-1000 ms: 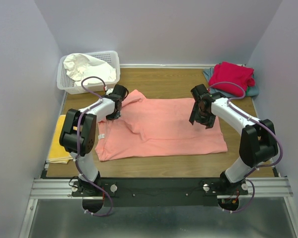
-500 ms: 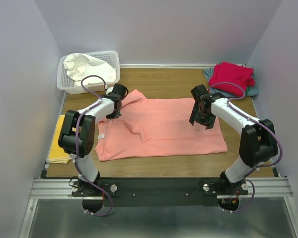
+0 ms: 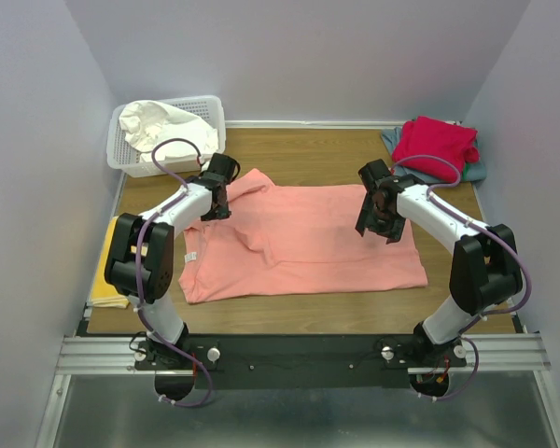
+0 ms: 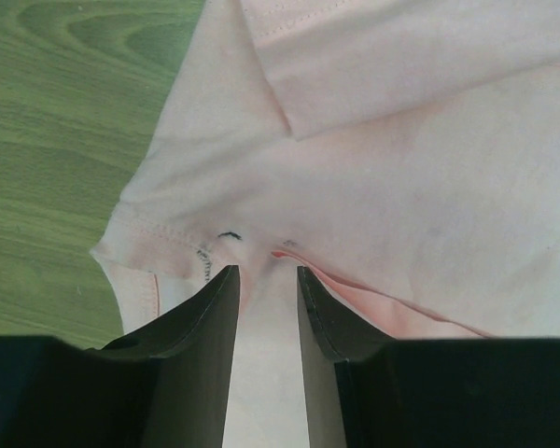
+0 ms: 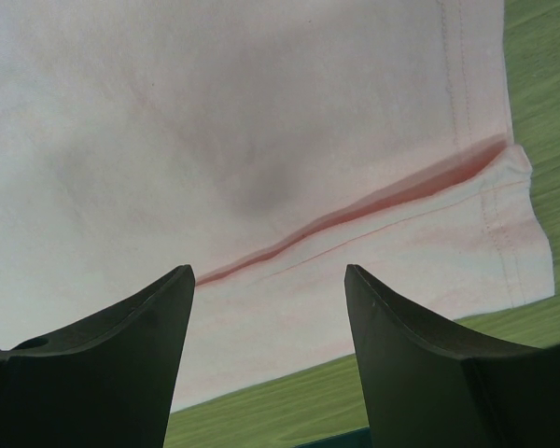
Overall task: Fold and stack the t-shirts
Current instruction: Fold the tshirt
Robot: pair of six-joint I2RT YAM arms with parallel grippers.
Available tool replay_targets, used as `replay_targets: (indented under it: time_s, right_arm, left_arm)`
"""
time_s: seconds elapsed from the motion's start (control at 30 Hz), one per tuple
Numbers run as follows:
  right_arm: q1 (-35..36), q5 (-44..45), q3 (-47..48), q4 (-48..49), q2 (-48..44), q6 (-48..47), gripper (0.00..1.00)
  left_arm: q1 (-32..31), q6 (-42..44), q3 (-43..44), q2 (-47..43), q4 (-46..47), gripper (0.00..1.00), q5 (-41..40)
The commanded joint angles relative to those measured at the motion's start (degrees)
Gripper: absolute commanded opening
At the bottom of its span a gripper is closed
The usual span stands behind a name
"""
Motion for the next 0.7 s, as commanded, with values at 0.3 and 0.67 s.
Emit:
replay_targets:
  time_s: [0.3,0.67]
  right_arm:
    - [0.5,-0.1,-0.3,0.5,0.8,0.6,0.74]
    - [0.4,-0.3,0.1,0.5,0.9,0.6,0.74]
  left_arm:
    - [0.3,1.1,-3.1,3.1,3.0,0.36,4.5]
    - [0.4,0.5,-1.9,4.8,2.3,0.00,0.0]
